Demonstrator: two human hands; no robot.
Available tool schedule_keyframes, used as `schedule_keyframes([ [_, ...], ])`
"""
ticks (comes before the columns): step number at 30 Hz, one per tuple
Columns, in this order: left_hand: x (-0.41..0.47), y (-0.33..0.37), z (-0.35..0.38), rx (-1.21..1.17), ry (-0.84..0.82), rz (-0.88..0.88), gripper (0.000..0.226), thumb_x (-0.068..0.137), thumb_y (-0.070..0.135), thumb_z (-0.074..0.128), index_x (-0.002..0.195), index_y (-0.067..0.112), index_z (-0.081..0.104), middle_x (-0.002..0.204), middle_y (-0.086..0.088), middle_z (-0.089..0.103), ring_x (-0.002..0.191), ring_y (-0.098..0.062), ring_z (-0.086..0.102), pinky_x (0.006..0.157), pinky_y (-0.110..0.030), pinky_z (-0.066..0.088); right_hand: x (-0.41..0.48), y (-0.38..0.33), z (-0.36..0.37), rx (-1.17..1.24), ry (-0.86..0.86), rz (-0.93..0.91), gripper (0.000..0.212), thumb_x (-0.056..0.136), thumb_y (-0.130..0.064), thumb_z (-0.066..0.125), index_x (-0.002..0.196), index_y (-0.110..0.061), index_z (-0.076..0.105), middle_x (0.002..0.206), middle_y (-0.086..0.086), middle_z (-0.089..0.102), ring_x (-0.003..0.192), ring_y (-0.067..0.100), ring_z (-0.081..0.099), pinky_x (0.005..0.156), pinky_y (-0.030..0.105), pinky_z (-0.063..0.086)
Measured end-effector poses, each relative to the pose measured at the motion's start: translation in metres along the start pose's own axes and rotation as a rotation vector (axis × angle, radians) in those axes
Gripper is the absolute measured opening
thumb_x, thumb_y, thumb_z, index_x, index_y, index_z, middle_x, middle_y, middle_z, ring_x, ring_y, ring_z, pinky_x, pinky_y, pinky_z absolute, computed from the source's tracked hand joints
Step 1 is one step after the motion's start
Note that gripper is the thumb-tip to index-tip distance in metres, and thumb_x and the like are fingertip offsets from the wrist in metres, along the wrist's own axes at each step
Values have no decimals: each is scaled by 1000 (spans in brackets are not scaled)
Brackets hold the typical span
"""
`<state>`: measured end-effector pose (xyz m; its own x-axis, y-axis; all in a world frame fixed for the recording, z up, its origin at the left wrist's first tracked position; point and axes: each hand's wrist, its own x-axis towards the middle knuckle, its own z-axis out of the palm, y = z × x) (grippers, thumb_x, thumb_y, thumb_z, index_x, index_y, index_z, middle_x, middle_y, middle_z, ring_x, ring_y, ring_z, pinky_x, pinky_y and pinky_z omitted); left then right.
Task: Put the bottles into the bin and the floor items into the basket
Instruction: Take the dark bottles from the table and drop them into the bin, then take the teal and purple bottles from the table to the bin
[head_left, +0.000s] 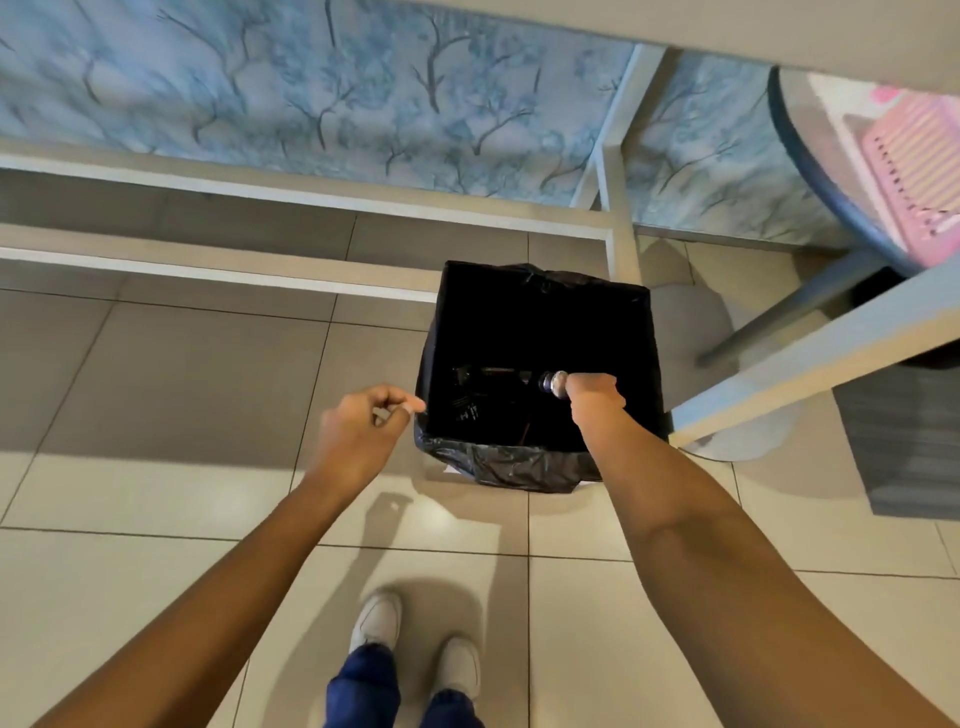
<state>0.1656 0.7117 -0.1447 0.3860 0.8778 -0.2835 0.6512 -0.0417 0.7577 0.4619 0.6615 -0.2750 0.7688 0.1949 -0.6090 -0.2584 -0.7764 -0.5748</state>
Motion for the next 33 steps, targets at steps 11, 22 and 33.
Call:
schedule_keyframes([
  [11,-32,63,-4,-88,-56,40,16,94,23,56,96,25,71,88,14,66,54,14,51,54,-3,37,-109,-2,-67,63,191,-322,21,91,-1,52,108,-2,64,103,11,64,92,26,59,75,26,46],
  [22,-110,157,-53,-236,98,262,16,92,16,59,90,27,70,95,13,67,72,-5,58,61,-11,44,-289,-61,-157,172,366,-1017,16,85,3,59,90,-11,65,83,2,60,66,9,54,62,6,40],
  [33,-168,241,-166,-464,368,554,15,94,22,56,100,25,69,95,8,69,76,-14,63,66,-26,52,-430,-159,-193,201,378,-1702,10,82,0,62,90,-2,69,88,7,63,80,8,56,77,7,42],
])
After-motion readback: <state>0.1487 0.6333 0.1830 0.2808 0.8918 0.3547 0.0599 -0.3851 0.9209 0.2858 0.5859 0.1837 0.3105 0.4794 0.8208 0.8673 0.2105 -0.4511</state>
